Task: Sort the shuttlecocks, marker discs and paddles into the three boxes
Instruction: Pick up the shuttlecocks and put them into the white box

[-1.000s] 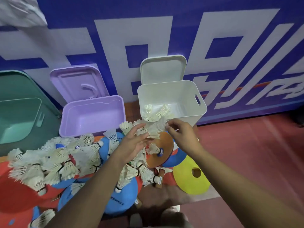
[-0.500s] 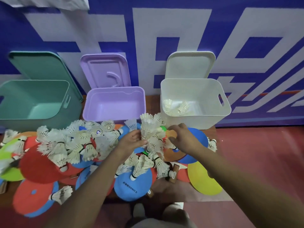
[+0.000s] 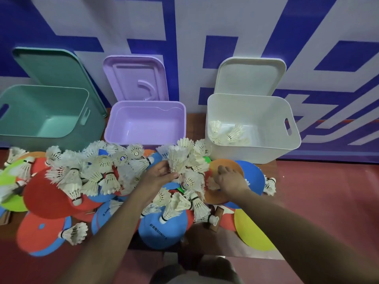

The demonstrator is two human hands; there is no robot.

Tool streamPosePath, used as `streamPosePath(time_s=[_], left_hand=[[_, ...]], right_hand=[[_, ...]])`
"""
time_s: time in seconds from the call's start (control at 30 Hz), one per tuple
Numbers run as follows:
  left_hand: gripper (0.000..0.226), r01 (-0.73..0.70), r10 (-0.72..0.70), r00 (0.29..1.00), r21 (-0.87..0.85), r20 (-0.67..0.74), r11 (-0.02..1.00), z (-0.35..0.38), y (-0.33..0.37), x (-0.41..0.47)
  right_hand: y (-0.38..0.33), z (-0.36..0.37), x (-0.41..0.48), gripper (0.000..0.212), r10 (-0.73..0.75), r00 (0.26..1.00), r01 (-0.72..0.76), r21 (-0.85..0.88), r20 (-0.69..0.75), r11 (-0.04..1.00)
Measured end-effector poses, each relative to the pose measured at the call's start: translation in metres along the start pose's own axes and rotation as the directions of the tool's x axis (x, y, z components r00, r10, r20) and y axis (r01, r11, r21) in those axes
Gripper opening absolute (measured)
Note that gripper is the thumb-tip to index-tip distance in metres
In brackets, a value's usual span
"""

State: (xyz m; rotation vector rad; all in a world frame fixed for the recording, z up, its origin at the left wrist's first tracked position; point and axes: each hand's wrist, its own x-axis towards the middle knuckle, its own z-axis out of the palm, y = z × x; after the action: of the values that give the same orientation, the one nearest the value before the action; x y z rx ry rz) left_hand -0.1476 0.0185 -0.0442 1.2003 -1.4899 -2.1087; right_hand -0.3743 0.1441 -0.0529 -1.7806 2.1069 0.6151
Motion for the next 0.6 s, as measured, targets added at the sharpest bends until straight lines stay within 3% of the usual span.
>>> streamPosePath(time_s=[0.07,0.1,0.17,0.2,0.37,0.47,0.6], left_hand=[[0.041,-0.006,0.006,1.0,0.001,0.011,1.0,0.002,0.004,0.002],[0.042,-0.011,0.011,1.0,0.007,0.014,1.0,0.003,0.005,0.004],[0.043,-0.012,0.012,1.0,0.023,0.007,1.0,0.003,0.007,0.006],[0.044,-0.015,0.015,1.0,0.03,0.007,0.999,0.003,0.008,0.005],[0.049,-0.006,0.002,1.0,0.152,0.026,0.988,-0.003,0.014,0.008],[0.053,-0.017,0.008,0.999,0.204,0.044,0.979,-0.005,0.02,0.007],[0.046,-0.054,0.037,0.996,0.233,0.076,0.971,-0.008,0.025,0.0]], right_hand=[[0.007,0.0,-0.002,0.032,0.045,0.993,-0.027,0.159,-0.107,0.987],[0.011,-0.004,-0.006,0.022,0.107,0.976,-0.041,0.321,-0.191,0.946],[0.019,-0.015,-0.014,0.005,0.277,0.902,0.002,0.645,-0.332,0.765],[0.023,-0.025,-0.018,0.009,0.355,0.858,0.057,0.755,-0.372,0.653],[0.022,-0.093,-0.035,0.006,0.54,0.767,0.278,0.938,-0.347,0.208],[0.002,-0.119,-0.031,0.008,0.554,0.752,0.341,0.93,-0.357,0.136],[-0.029,-0.118,-0.016,0.01,0.486,0.801,0.274,0.936,-0.349,0.221]])
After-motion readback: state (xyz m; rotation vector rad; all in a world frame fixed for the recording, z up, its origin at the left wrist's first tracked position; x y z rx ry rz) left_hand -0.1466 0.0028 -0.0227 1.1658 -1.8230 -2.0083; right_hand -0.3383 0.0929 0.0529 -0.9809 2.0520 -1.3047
